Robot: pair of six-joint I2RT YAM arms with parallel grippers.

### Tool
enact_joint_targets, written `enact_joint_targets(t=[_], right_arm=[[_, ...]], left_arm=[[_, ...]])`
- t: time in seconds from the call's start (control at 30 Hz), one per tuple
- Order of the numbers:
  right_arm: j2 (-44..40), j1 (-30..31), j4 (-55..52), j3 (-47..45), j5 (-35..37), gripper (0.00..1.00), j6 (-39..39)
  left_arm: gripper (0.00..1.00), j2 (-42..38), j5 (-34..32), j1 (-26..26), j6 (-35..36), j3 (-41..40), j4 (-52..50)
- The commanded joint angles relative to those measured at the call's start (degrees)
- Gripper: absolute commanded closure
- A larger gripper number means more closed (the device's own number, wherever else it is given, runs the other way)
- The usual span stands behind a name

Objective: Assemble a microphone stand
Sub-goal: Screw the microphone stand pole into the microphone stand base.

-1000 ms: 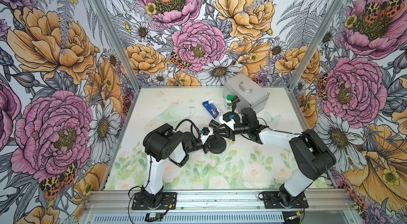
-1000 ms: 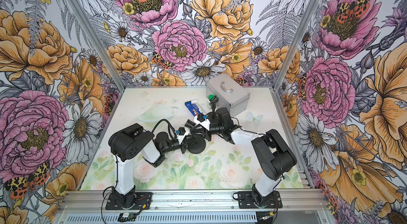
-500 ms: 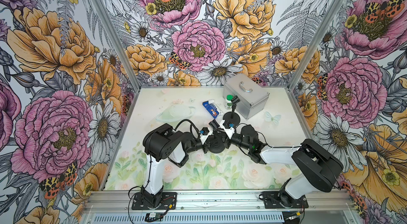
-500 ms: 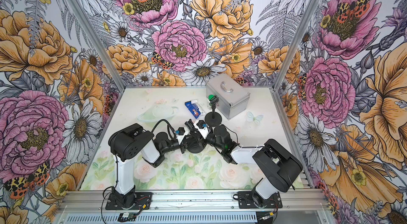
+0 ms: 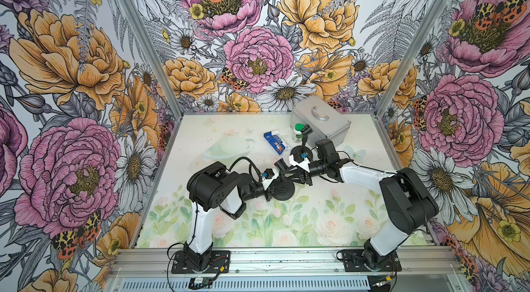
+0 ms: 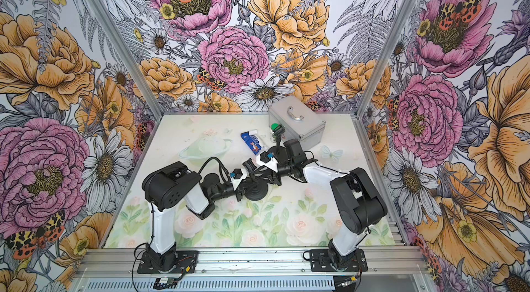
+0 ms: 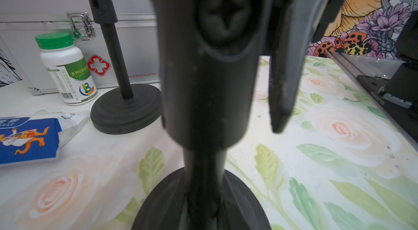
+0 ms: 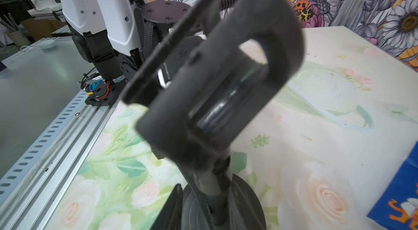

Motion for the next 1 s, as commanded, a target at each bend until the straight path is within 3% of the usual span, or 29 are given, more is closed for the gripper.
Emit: enact_joint_targets(t=[0.0, 0.43, 0.67, 0.73, 0.8, 0.87, 0.97], right_arm=[[2.5, 0.6, -10.3, 4.7, -8.1, 0.65, -7.2], [6.0, 1.3, -14.2, 11.5, -11.8, 0.65, -10.5], [6.3, 2.1, -15.0, 12.8, -12.8, 0.7, -10.4], [6.3, 2.2, -15.0, 12.8, -11.7, 0.76, -10.4], [5.9, 2.4, -15.1, 12.1, -8.6, 0.91, -10.1], [5.1, 2.6, -15.1, 10.8, -3.4, 1.0, -8.4], [2.9, 3.0, -14.2, 7.9, 5.9, 1.0, -5.8]], left_arm=[[0.87, 1.7, -1.0, 0.1, 1.5, -0.4, -1.0], [0.87, 2.1, -0.2, 0.1, 1.3, 0.0, -1.0], [0.86, 2.4, -0.1, 0.2, 0.9, 0.1, -1.0], [0.85, 2.3, -0.2, 0.4, 0.6, 0.1, -1.0], [0.83, 2.3, -0.4, 0.6, 0.1, 0.2, -1.0], [0.81, 2.4, -0.8, 0.8, -0.4, 0.2, -1.0], [0.8, 2.5, -1.1, 1.0, -0.8, 0.3, -0.9]])
